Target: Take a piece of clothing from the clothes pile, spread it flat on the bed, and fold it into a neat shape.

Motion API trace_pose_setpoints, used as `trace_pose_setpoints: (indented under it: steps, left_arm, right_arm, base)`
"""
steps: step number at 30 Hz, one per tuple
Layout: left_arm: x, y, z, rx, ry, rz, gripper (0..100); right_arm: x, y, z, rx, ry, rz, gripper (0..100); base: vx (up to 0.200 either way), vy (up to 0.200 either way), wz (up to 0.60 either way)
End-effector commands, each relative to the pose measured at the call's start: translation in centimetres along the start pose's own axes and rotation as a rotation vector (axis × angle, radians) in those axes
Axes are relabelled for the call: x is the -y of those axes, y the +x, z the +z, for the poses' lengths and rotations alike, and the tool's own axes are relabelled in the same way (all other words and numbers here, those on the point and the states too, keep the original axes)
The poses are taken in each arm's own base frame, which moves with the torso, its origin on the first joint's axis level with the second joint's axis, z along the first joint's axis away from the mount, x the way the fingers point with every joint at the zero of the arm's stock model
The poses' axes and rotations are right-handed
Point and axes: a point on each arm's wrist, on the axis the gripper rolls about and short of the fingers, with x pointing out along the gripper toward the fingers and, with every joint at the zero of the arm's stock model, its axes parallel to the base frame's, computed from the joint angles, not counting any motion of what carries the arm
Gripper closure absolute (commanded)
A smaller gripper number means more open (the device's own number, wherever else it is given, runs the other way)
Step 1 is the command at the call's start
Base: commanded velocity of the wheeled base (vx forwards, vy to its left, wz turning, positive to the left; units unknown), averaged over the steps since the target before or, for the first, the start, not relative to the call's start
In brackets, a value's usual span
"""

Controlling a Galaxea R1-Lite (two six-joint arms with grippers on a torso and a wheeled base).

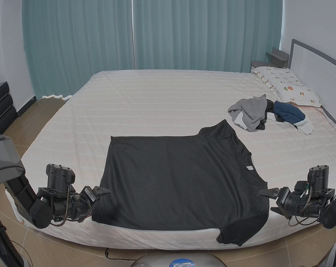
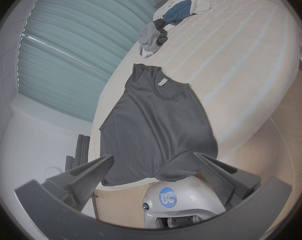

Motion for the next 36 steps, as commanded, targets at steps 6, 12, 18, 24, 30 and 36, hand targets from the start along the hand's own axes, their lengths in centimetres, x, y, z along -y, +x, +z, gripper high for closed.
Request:
trace_pose_setpoints:
  steps: [6,12,18,24,30,36]
  left_arm:
    - [-0.4,0.0,0.2,0.003,0.004,0.017,0]
    - [-3.1,-1.3,1.0,-0.057,0.116,0.022,0]
    - [-4.7,-1.5,2.1,-0.043,0.175,0.055,0]
    - [-6.5,-0.6,2.3,-0.073,0.231,0.110,0]
    - [-6.9,0.2,2.4,-0.079,0.236,0.130,0]
    - [-7.2,0.8,2.4,-0.086,0.245,0.139,0]
  right_arm:
    - [0.2,0.3,-0.3,-0.023,0.001,-0.012,0]
    - [0.1,0.4,-0.7,-0.037,-0.006,-0.011,0]
    - [0.1,0.4,-0.7,-0.038,-0.006,-0.012,0]
    - [0.3,0.6,-0.8,-0.047,-0.002,-0.021,0]
    - [0.5,0.8,-0.9,-0.057,-0.001,-0.031,0]
    - [0.3,0.8,-1.1,-0.066,-0.010,-0.026,0]
  base:
    - [0.000,0.000,0.00]
    - [0.000,0.000,0.00]
    - [0.000,0.000,0.00]
    - [0.000,0.000,0.00]
    - [0.000,0.000,0.00]
    - [0.000,0.000,0.00]
